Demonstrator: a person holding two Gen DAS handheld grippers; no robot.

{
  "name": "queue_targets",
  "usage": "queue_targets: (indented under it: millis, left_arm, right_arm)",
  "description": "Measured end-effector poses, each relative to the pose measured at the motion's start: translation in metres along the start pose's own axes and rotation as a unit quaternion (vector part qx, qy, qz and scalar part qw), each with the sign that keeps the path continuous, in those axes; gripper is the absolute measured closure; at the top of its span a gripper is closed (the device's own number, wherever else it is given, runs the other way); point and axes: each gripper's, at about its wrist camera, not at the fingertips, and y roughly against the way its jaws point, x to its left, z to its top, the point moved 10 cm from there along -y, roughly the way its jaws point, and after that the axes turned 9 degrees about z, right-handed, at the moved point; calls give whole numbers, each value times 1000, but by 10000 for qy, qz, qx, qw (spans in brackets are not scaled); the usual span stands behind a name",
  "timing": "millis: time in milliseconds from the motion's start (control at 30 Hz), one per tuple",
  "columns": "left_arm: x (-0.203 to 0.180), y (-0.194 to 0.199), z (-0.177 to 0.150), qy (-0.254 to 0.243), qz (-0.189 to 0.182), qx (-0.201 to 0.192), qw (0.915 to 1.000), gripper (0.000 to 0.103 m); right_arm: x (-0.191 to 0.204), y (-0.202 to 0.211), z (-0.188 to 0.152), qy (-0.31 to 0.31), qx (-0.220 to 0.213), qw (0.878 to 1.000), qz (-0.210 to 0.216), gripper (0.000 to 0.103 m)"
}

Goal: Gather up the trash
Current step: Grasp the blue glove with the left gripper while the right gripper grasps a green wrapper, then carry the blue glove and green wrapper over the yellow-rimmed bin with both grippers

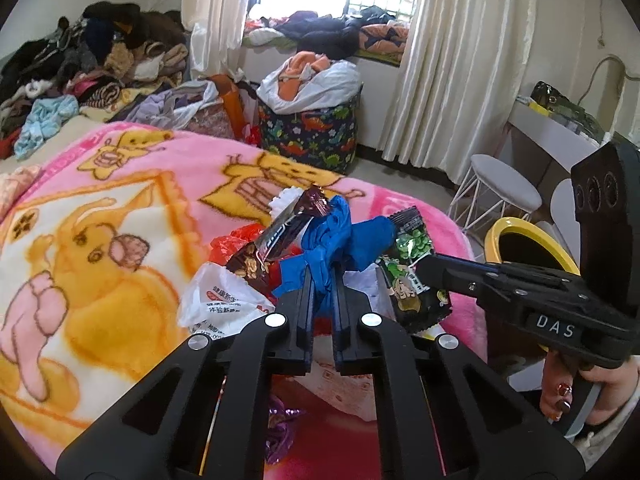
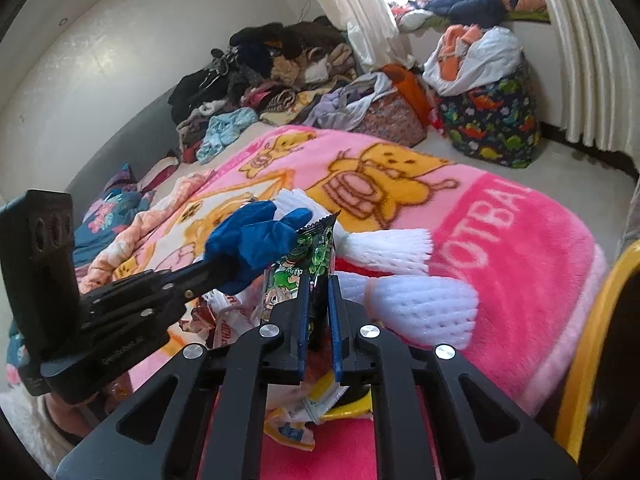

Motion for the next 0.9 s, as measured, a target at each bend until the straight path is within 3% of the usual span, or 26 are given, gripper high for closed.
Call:
queue_targets:
  millis: [367, 900]
  left_arm:
    - [-15, 39, 11, -2, -104, -371, 9993, 100]
    - [-60, 64, 15, -248, -298, -560, 9977, 100]
  right_arm:
    - [-1, 46, 5, -161, -510, 9984, -197, 97]
    - [-18, 113, 1, -425, -985, 9927, -546, 98]
